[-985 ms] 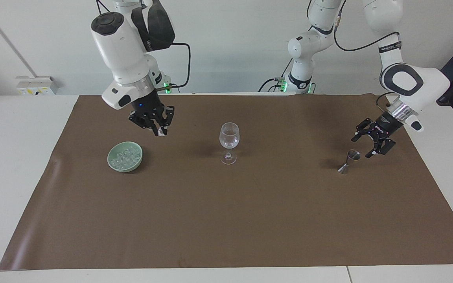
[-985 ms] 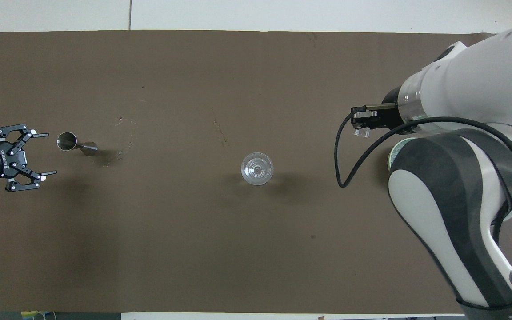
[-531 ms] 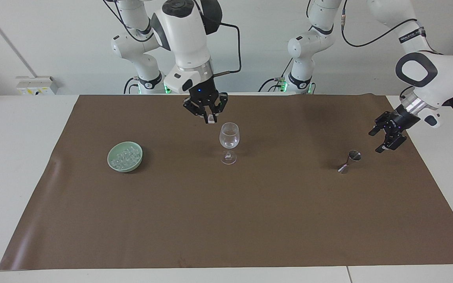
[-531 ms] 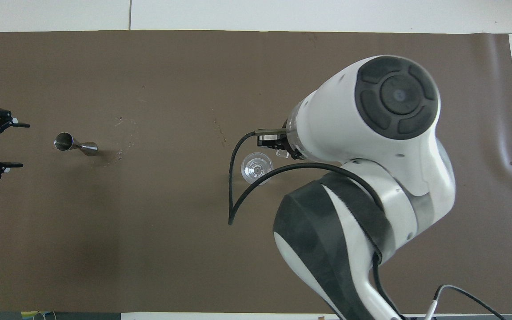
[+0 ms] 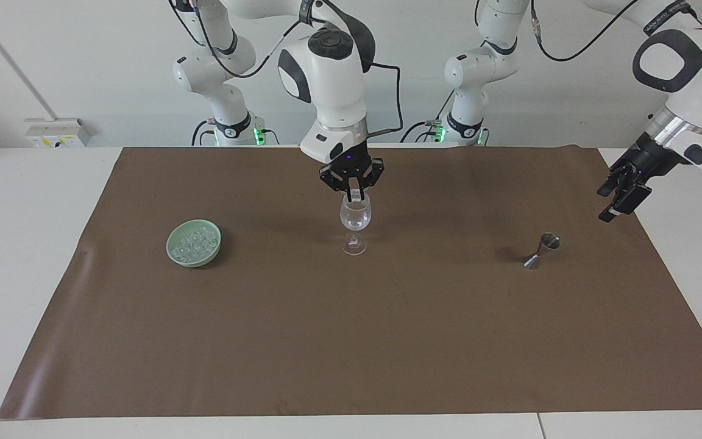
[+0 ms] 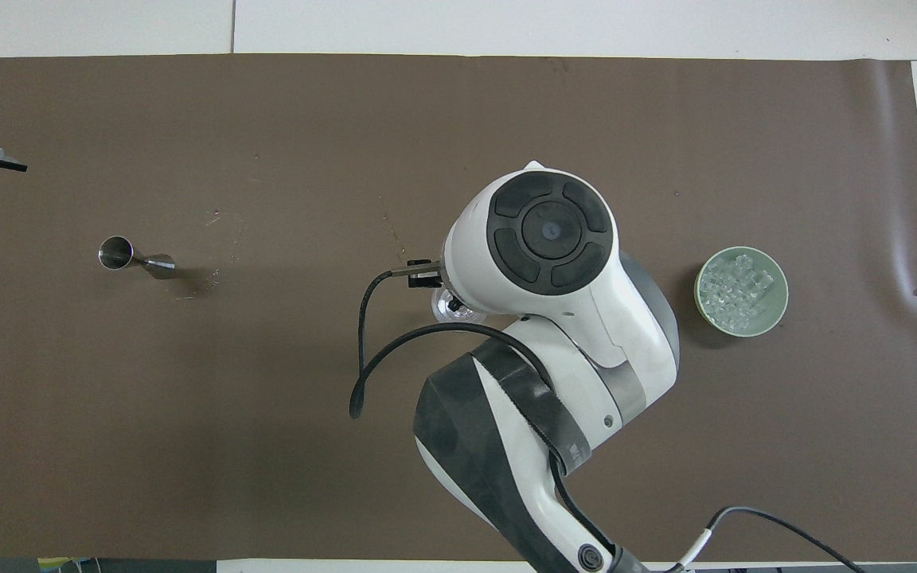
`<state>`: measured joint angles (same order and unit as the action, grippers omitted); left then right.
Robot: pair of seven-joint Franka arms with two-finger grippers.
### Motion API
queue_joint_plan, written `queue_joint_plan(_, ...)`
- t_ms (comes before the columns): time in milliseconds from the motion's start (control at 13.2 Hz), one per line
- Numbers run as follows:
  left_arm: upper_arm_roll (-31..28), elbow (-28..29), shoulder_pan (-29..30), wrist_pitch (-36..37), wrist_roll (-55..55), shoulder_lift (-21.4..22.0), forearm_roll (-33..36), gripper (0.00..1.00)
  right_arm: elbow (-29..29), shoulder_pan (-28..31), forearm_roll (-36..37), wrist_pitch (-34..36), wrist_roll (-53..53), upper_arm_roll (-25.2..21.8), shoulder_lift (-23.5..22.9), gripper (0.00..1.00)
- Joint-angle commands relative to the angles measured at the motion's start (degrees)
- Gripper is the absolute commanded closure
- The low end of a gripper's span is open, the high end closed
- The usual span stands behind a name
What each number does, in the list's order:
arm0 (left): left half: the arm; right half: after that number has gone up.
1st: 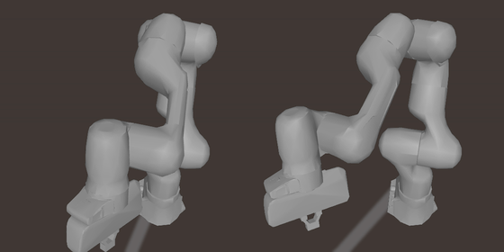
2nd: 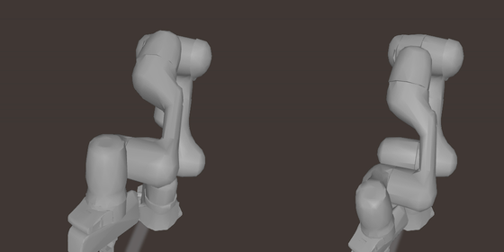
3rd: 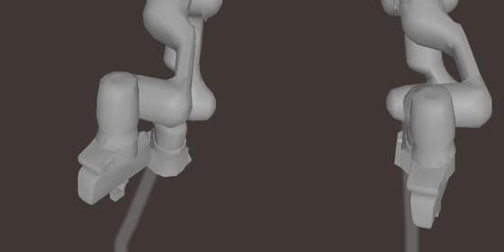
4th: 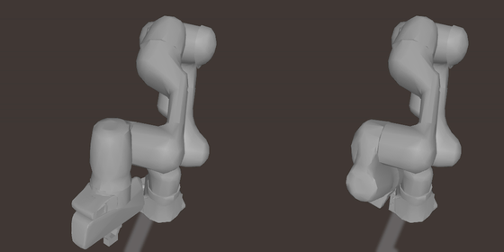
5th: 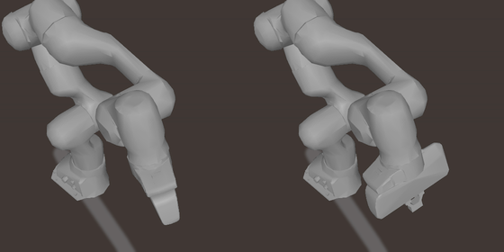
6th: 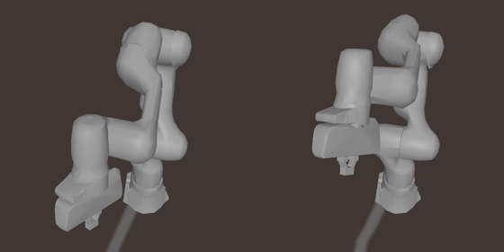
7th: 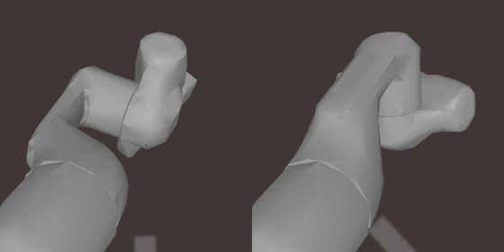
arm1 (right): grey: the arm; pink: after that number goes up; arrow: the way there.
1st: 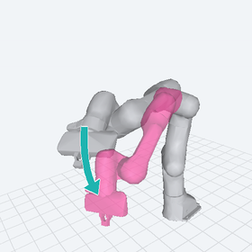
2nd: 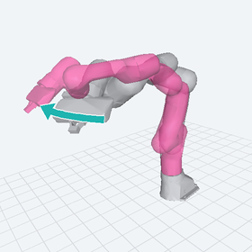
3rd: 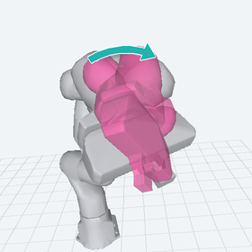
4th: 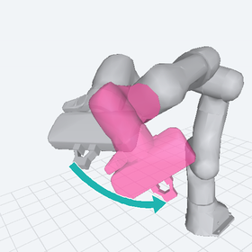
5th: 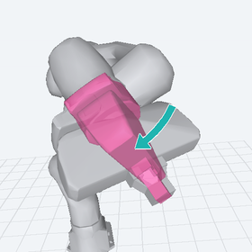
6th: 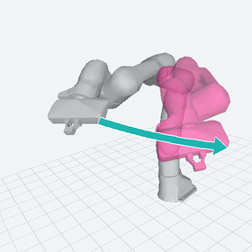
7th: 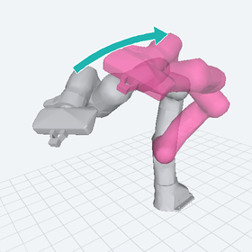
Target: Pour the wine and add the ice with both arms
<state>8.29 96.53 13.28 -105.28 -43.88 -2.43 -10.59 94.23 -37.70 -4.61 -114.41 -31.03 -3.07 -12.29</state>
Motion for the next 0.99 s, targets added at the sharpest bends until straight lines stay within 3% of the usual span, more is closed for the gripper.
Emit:
queue_joint_plan(0,-0.4,-1.6,-5.6,1.6,6.8,-0.9,6.1,0.00,4.6,-0.4,1.1,-2.1,-1.3,-0.3,2.2,0.93)
queue_joint_plan(152,-0.8,-1.3,-7.6,2.2,14.0,-0.1,6.2,0.00,5.4,-1.2,1.1,-2.0,-1.4,-0.3,2.6,0.91)
queue_joint_plan(379,-2.7,-1.1,-9.0,8.6,27.7,1.6,6.2,0.00,5.2,-1.2,1.1,-2.2,-2.4,-0.3,2.5,0.82)
queue_joint_plan(455,-4.0,-1.3,-10.0,10.1,33.5,1.8,6.2,0.00,5.3,-1.2,1.2,-2.1,-3.2,-0.3,2.5,0.65)
queue_joint_plan(531,-5.3,-1.7,-11.2,11.4,37.3,1.9,6.4,0.00,5.3,-1.2,1.2,-2.1,-3.2,-0.3,2.6,0.60)
queue_joint_plan(910,-7.2,-9.8,-14.0,21.8,42.4,0.9,9.1,0.00,1.7,-0.8,1.2,-0.7,-3.2,-0.4,1.7,0.55)
